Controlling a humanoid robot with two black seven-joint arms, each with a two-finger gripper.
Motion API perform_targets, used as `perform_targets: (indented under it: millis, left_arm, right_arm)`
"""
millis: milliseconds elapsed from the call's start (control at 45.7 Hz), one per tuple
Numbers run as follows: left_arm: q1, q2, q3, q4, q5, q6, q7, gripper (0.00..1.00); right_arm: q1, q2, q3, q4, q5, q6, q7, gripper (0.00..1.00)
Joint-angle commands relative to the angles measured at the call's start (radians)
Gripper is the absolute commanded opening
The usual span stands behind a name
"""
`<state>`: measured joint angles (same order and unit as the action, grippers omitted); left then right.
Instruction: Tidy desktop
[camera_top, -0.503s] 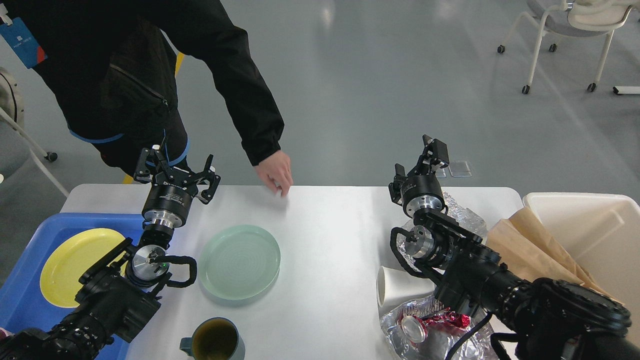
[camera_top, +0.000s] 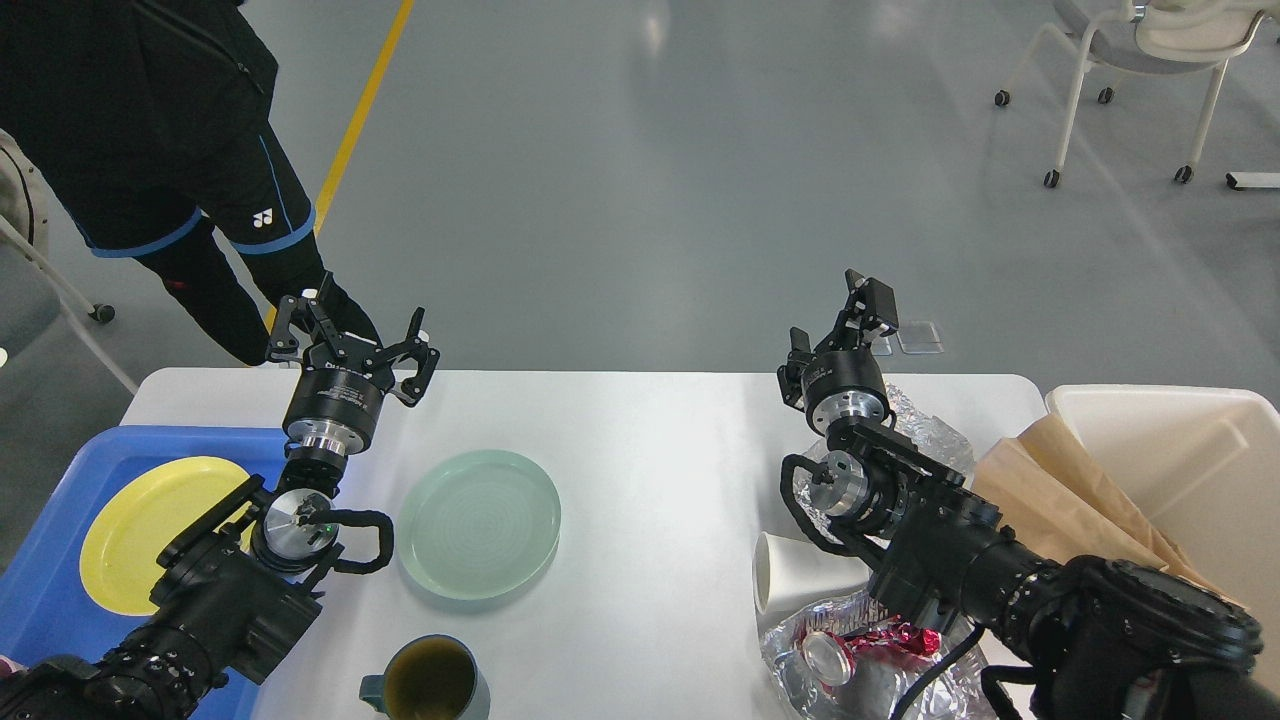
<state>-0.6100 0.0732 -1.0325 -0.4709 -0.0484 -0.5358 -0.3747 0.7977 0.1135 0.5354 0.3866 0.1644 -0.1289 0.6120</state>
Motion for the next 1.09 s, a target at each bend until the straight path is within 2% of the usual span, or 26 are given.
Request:
perform_targets:
  millis: [0, 197, 284, 372, 503, 635, 766, 941, 1006, 1072]
  left_arm:
    - [-0.028, 0.016, 0.014, -0.002, 0.004, 0.071, 0.017, 0.99]
    - [-0.213, 0.204, 0.052, -0.002, 0.018, 0.368, 0.017, 0.99]
    - [-0.333, 0.246, 0.199, 0.0, 0.021, 0.453, 0.017, 0.99]
    - [-0.457, 0.28, 0.424, 0.0, 0.019, 0.467, 0.017, 0.99]
    - [-0.652, 0.292, 0.76, -0.006, 0.021, 0.458, 0.016, 0.99]
    - [-0.778, 0.358, 1.213, -0.009, 0.03, 0.45, 0.017, 0.99]
    - [-0.962, 0.335, 1.603, -0.023, 0.031, 0.418, 0.017, 0.99]
    - [-1.178, 0.226, 1.867, -0.067, 0.03, 0.283, 0.016, 0.99]
    - [-1.223, 0.197, 1.977, -0.13, 0.03, 0.208, 0.014, 0.99]
    - [-1.254, 0.166, 2.149, -0.234, 0.031, 0.136, 0.016, 0.99]
  right_arm:
    - [0.0, 0.0, 0.0, 0.0, 0.0, 0.0, 0.0, 1.0]
    - [0.0, 0.0, 0.001, 0.0, 0.0, 0.0, 0.0, 1.0]
    - [0.0, 0.0, 0.001, 0.0, 0.0, 0.0, 0.0, 1.0]
    - [0.0, -0.002, 0.0, 0.0, 0.0, 0.0, 0.0, 1.0]
    - [0.0, 0.0, 0.0, 0.002, 0.0, 0.0, 0.0, 1.0]
    - [0.0, 0.0, 0.0, 0.0, 0.0, 0.0, 0.0, 1.0]
    - [0.0, 0.0, 0.0, 0.0, 0.0, 0.0, 0.0, 1.0]
    - [0.0, 0.0, 0.0, 0.0, 0.0, 0.0, 0.0, 1.0]
    - [0.0, 0.0, 0.0, 0.002, 0.0, 0.0, 0.0, 1.0]
    - [0.0, 0.0, 0.001, 0.002, 0.0, 0.0, 0.0, 1.0]
